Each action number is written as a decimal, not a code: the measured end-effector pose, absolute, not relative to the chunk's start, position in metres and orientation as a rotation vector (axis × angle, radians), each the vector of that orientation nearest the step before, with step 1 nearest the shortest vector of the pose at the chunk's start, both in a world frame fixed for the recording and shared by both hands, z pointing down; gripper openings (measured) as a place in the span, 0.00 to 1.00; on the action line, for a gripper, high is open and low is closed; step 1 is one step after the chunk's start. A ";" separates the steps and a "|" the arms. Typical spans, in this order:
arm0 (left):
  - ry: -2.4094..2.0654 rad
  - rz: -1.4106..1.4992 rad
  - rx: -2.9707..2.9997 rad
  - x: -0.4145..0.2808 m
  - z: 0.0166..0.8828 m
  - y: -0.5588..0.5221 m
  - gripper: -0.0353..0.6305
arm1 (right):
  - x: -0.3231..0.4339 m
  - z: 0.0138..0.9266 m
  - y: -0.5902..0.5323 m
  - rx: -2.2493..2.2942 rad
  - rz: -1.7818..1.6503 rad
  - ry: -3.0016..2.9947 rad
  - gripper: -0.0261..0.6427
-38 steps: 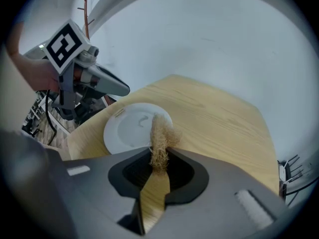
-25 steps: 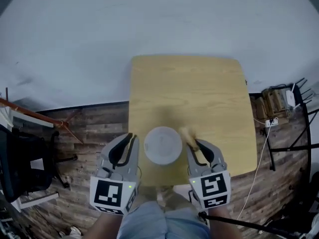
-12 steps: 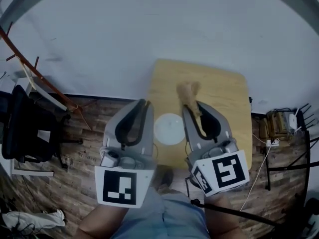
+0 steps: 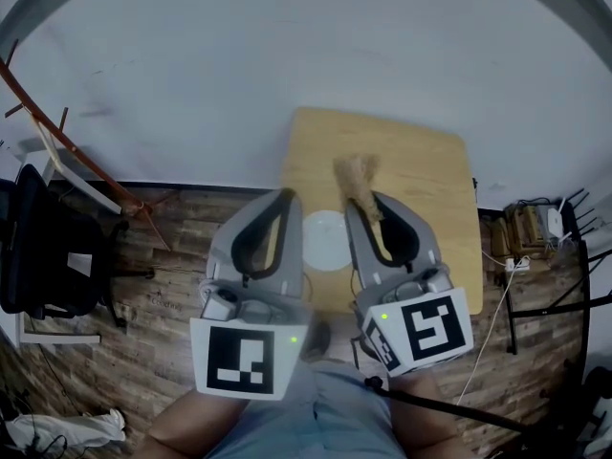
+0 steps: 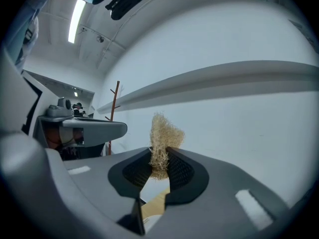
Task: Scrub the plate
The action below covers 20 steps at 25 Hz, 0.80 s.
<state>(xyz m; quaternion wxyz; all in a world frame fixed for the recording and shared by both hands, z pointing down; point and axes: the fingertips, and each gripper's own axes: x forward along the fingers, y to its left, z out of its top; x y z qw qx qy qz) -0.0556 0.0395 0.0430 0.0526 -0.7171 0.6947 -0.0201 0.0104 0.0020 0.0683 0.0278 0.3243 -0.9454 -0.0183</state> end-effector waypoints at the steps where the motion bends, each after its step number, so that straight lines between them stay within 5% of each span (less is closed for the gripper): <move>1: 2.108 -0.060 -2.192 -0.057 0.043 0.038 0.09 | 0.009 0.068 0.002 1.014 -0.062 -2.914 0.15; 20: 2.017 0.012 -2.281 -0.089 0.038 0.035 0.08 | -0.023 0.061 0.009 1.122 -0.142 -2.859 0.15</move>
